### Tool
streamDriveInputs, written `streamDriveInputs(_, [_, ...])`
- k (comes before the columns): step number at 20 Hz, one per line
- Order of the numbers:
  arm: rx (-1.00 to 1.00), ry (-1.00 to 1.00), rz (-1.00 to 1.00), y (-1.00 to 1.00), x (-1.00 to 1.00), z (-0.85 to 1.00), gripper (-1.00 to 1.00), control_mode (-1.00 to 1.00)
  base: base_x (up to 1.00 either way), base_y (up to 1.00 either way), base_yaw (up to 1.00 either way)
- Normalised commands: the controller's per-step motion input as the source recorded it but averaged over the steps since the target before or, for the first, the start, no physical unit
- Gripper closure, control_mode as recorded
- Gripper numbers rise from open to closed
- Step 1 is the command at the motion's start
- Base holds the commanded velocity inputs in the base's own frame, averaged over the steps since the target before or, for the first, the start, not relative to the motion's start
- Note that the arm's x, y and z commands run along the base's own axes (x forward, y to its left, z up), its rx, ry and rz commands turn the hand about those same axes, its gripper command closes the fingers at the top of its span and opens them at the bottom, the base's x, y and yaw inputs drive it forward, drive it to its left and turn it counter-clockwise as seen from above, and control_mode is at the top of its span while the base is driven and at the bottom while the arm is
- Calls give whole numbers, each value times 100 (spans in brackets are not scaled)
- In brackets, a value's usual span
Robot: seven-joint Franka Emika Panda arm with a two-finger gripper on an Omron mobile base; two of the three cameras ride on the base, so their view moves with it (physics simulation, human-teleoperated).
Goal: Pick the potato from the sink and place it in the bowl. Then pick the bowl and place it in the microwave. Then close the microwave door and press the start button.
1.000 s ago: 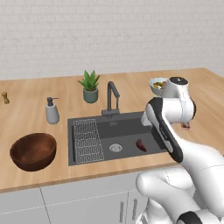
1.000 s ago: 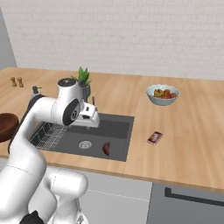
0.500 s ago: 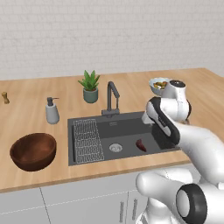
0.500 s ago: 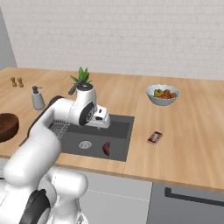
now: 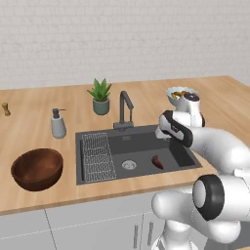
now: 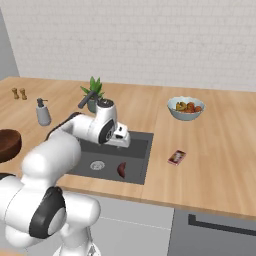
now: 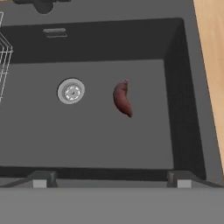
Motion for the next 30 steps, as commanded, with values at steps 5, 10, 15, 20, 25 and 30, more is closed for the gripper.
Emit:
streamDriveInputs(5, [-1, 0, -2, 0, 37, -47, -100, -100, 0, 0, 0])
streamDriveInputs(10, [0, 0, 0, -3, 37, -41, -100, -100, 0, 0, 0])
streamDriveInputs(15, [0, 0, 0, -13, 38, -31, -100, -100, 0, 0, 0])
streamDriveInputs(20, [1, 0, 0, -14, 47, -23, -100, -100, 0, 0, 0])
streamDriveInputs(25, [0, 0, 0, 0, 32, -37, -100, -100, 0, 0, 0])
streamDriveInputs(30, [0, 0, 0, 0, 28, -40, -100, -100, 0, 0, 0])
